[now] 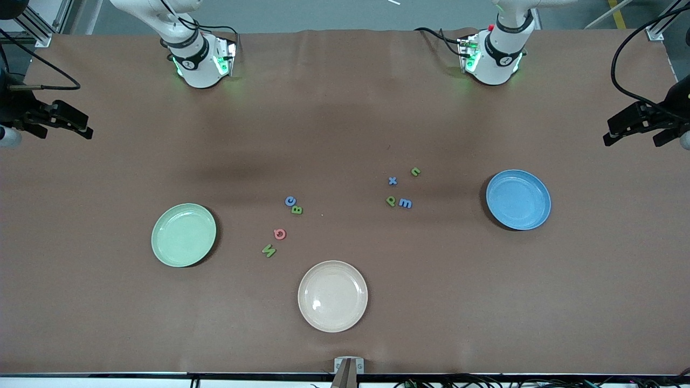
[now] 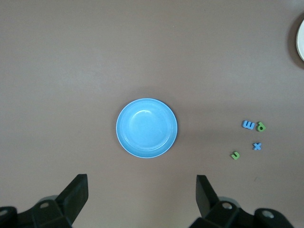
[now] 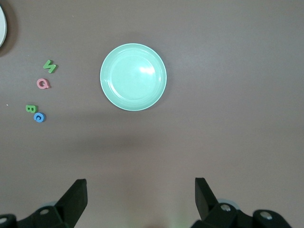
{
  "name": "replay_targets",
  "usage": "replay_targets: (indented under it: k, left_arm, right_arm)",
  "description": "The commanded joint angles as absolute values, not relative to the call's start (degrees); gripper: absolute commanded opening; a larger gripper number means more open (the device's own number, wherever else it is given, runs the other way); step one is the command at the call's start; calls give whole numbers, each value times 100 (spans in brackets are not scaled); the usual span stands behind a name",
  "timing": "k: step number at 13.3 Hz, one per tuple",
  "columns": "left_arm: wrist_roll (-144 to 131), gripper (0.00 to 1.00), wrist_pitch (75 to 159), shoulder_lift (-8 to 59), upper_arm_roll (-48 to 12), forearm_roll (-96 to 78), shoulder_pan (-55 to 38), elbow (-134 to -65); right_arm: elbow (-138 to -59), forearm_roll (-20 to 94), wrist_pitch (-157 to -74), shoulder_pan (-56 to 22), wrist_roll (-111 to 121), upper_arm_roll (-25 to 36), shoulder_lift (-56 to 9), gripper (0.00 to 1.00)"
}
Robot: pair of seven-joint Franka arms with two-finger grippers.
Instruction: Sort upper and lower case letters into plates
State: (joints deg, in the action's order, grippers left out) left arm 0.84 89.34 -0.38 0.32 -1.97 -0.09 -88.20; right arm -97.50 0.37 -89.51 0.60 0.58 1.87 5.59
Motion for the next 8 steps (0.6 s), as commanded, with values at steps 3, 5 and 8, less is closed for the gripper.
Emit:
replay_targets:
  k: [3,5,8]
  left_arm:
    - [61,100,8816,-18,18,-97,-18,-8701]
    - [62,100,8815,-18,18,-88,-18,-8701]
    - [44,100,8824,0,26,-97,-9,-8710]
  right_arm:
    - [-9932,79,-9053,70,53,167,703,100]
    - [-9932,79,-9053,70,53,167,703,100]
    - [-9932,79,-9044,70,53,167,703,100]
